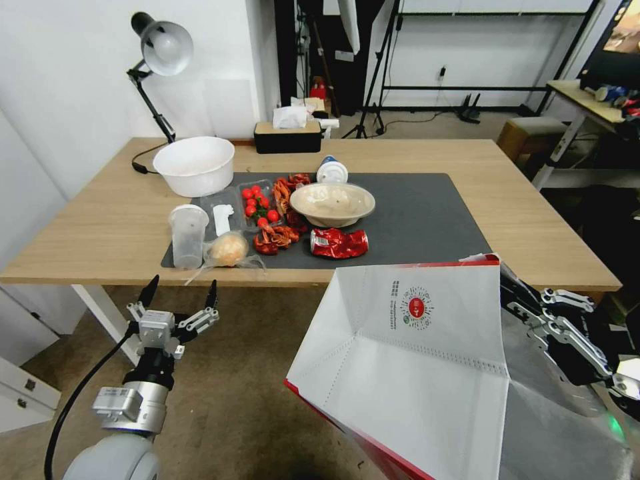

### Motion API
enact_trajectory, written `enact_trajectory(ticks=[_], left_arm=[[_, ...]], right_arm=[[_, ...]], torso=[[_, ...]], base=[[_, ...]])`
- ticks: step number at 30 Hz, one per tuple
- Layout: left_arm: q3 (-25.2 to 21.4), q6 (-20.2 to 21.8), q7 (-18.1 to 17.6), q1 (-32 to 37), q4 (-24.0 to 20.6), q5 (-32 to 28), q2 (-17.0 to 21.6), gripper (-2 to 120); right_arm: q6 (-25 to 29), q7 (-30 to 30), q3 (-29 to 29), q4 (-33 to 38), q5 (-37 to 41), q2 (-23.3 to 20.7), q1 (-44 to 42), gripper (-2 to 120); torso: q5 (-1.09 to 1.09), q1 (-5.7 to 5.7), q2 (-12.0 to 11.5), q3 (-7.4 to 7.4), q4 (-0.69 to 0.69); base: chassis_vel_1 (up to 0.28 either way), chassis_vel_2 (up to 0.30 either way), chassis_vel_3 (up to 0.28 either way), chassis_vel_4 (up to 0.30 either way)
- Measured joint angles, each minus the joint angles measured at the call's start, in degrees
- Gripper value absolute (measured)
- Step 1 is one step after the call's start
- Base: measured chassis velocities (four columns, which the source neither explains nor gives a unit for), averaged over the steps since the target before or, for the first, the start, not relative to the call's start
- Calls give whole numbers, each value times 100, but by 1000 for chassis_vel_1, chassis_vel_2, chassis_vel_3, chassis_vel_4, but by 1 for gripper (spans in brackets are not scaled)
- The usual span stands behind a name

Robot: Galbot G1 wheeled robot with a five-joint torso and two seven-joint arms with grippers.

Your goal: Pick up the food delivery bag from the floor and place it on the table.

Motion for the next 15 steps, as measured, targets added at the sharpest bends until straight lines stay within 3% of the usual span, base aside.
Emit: enact_trajectory(ticks=[15], left_arm=[[-18,-2,15,-41,61,47,12,100]], right_arm=[[-14,246,-18,84,161,-77,62,0]], torso=[[0,-11,-24,-13,0]], base=[[0,0,0,0]])
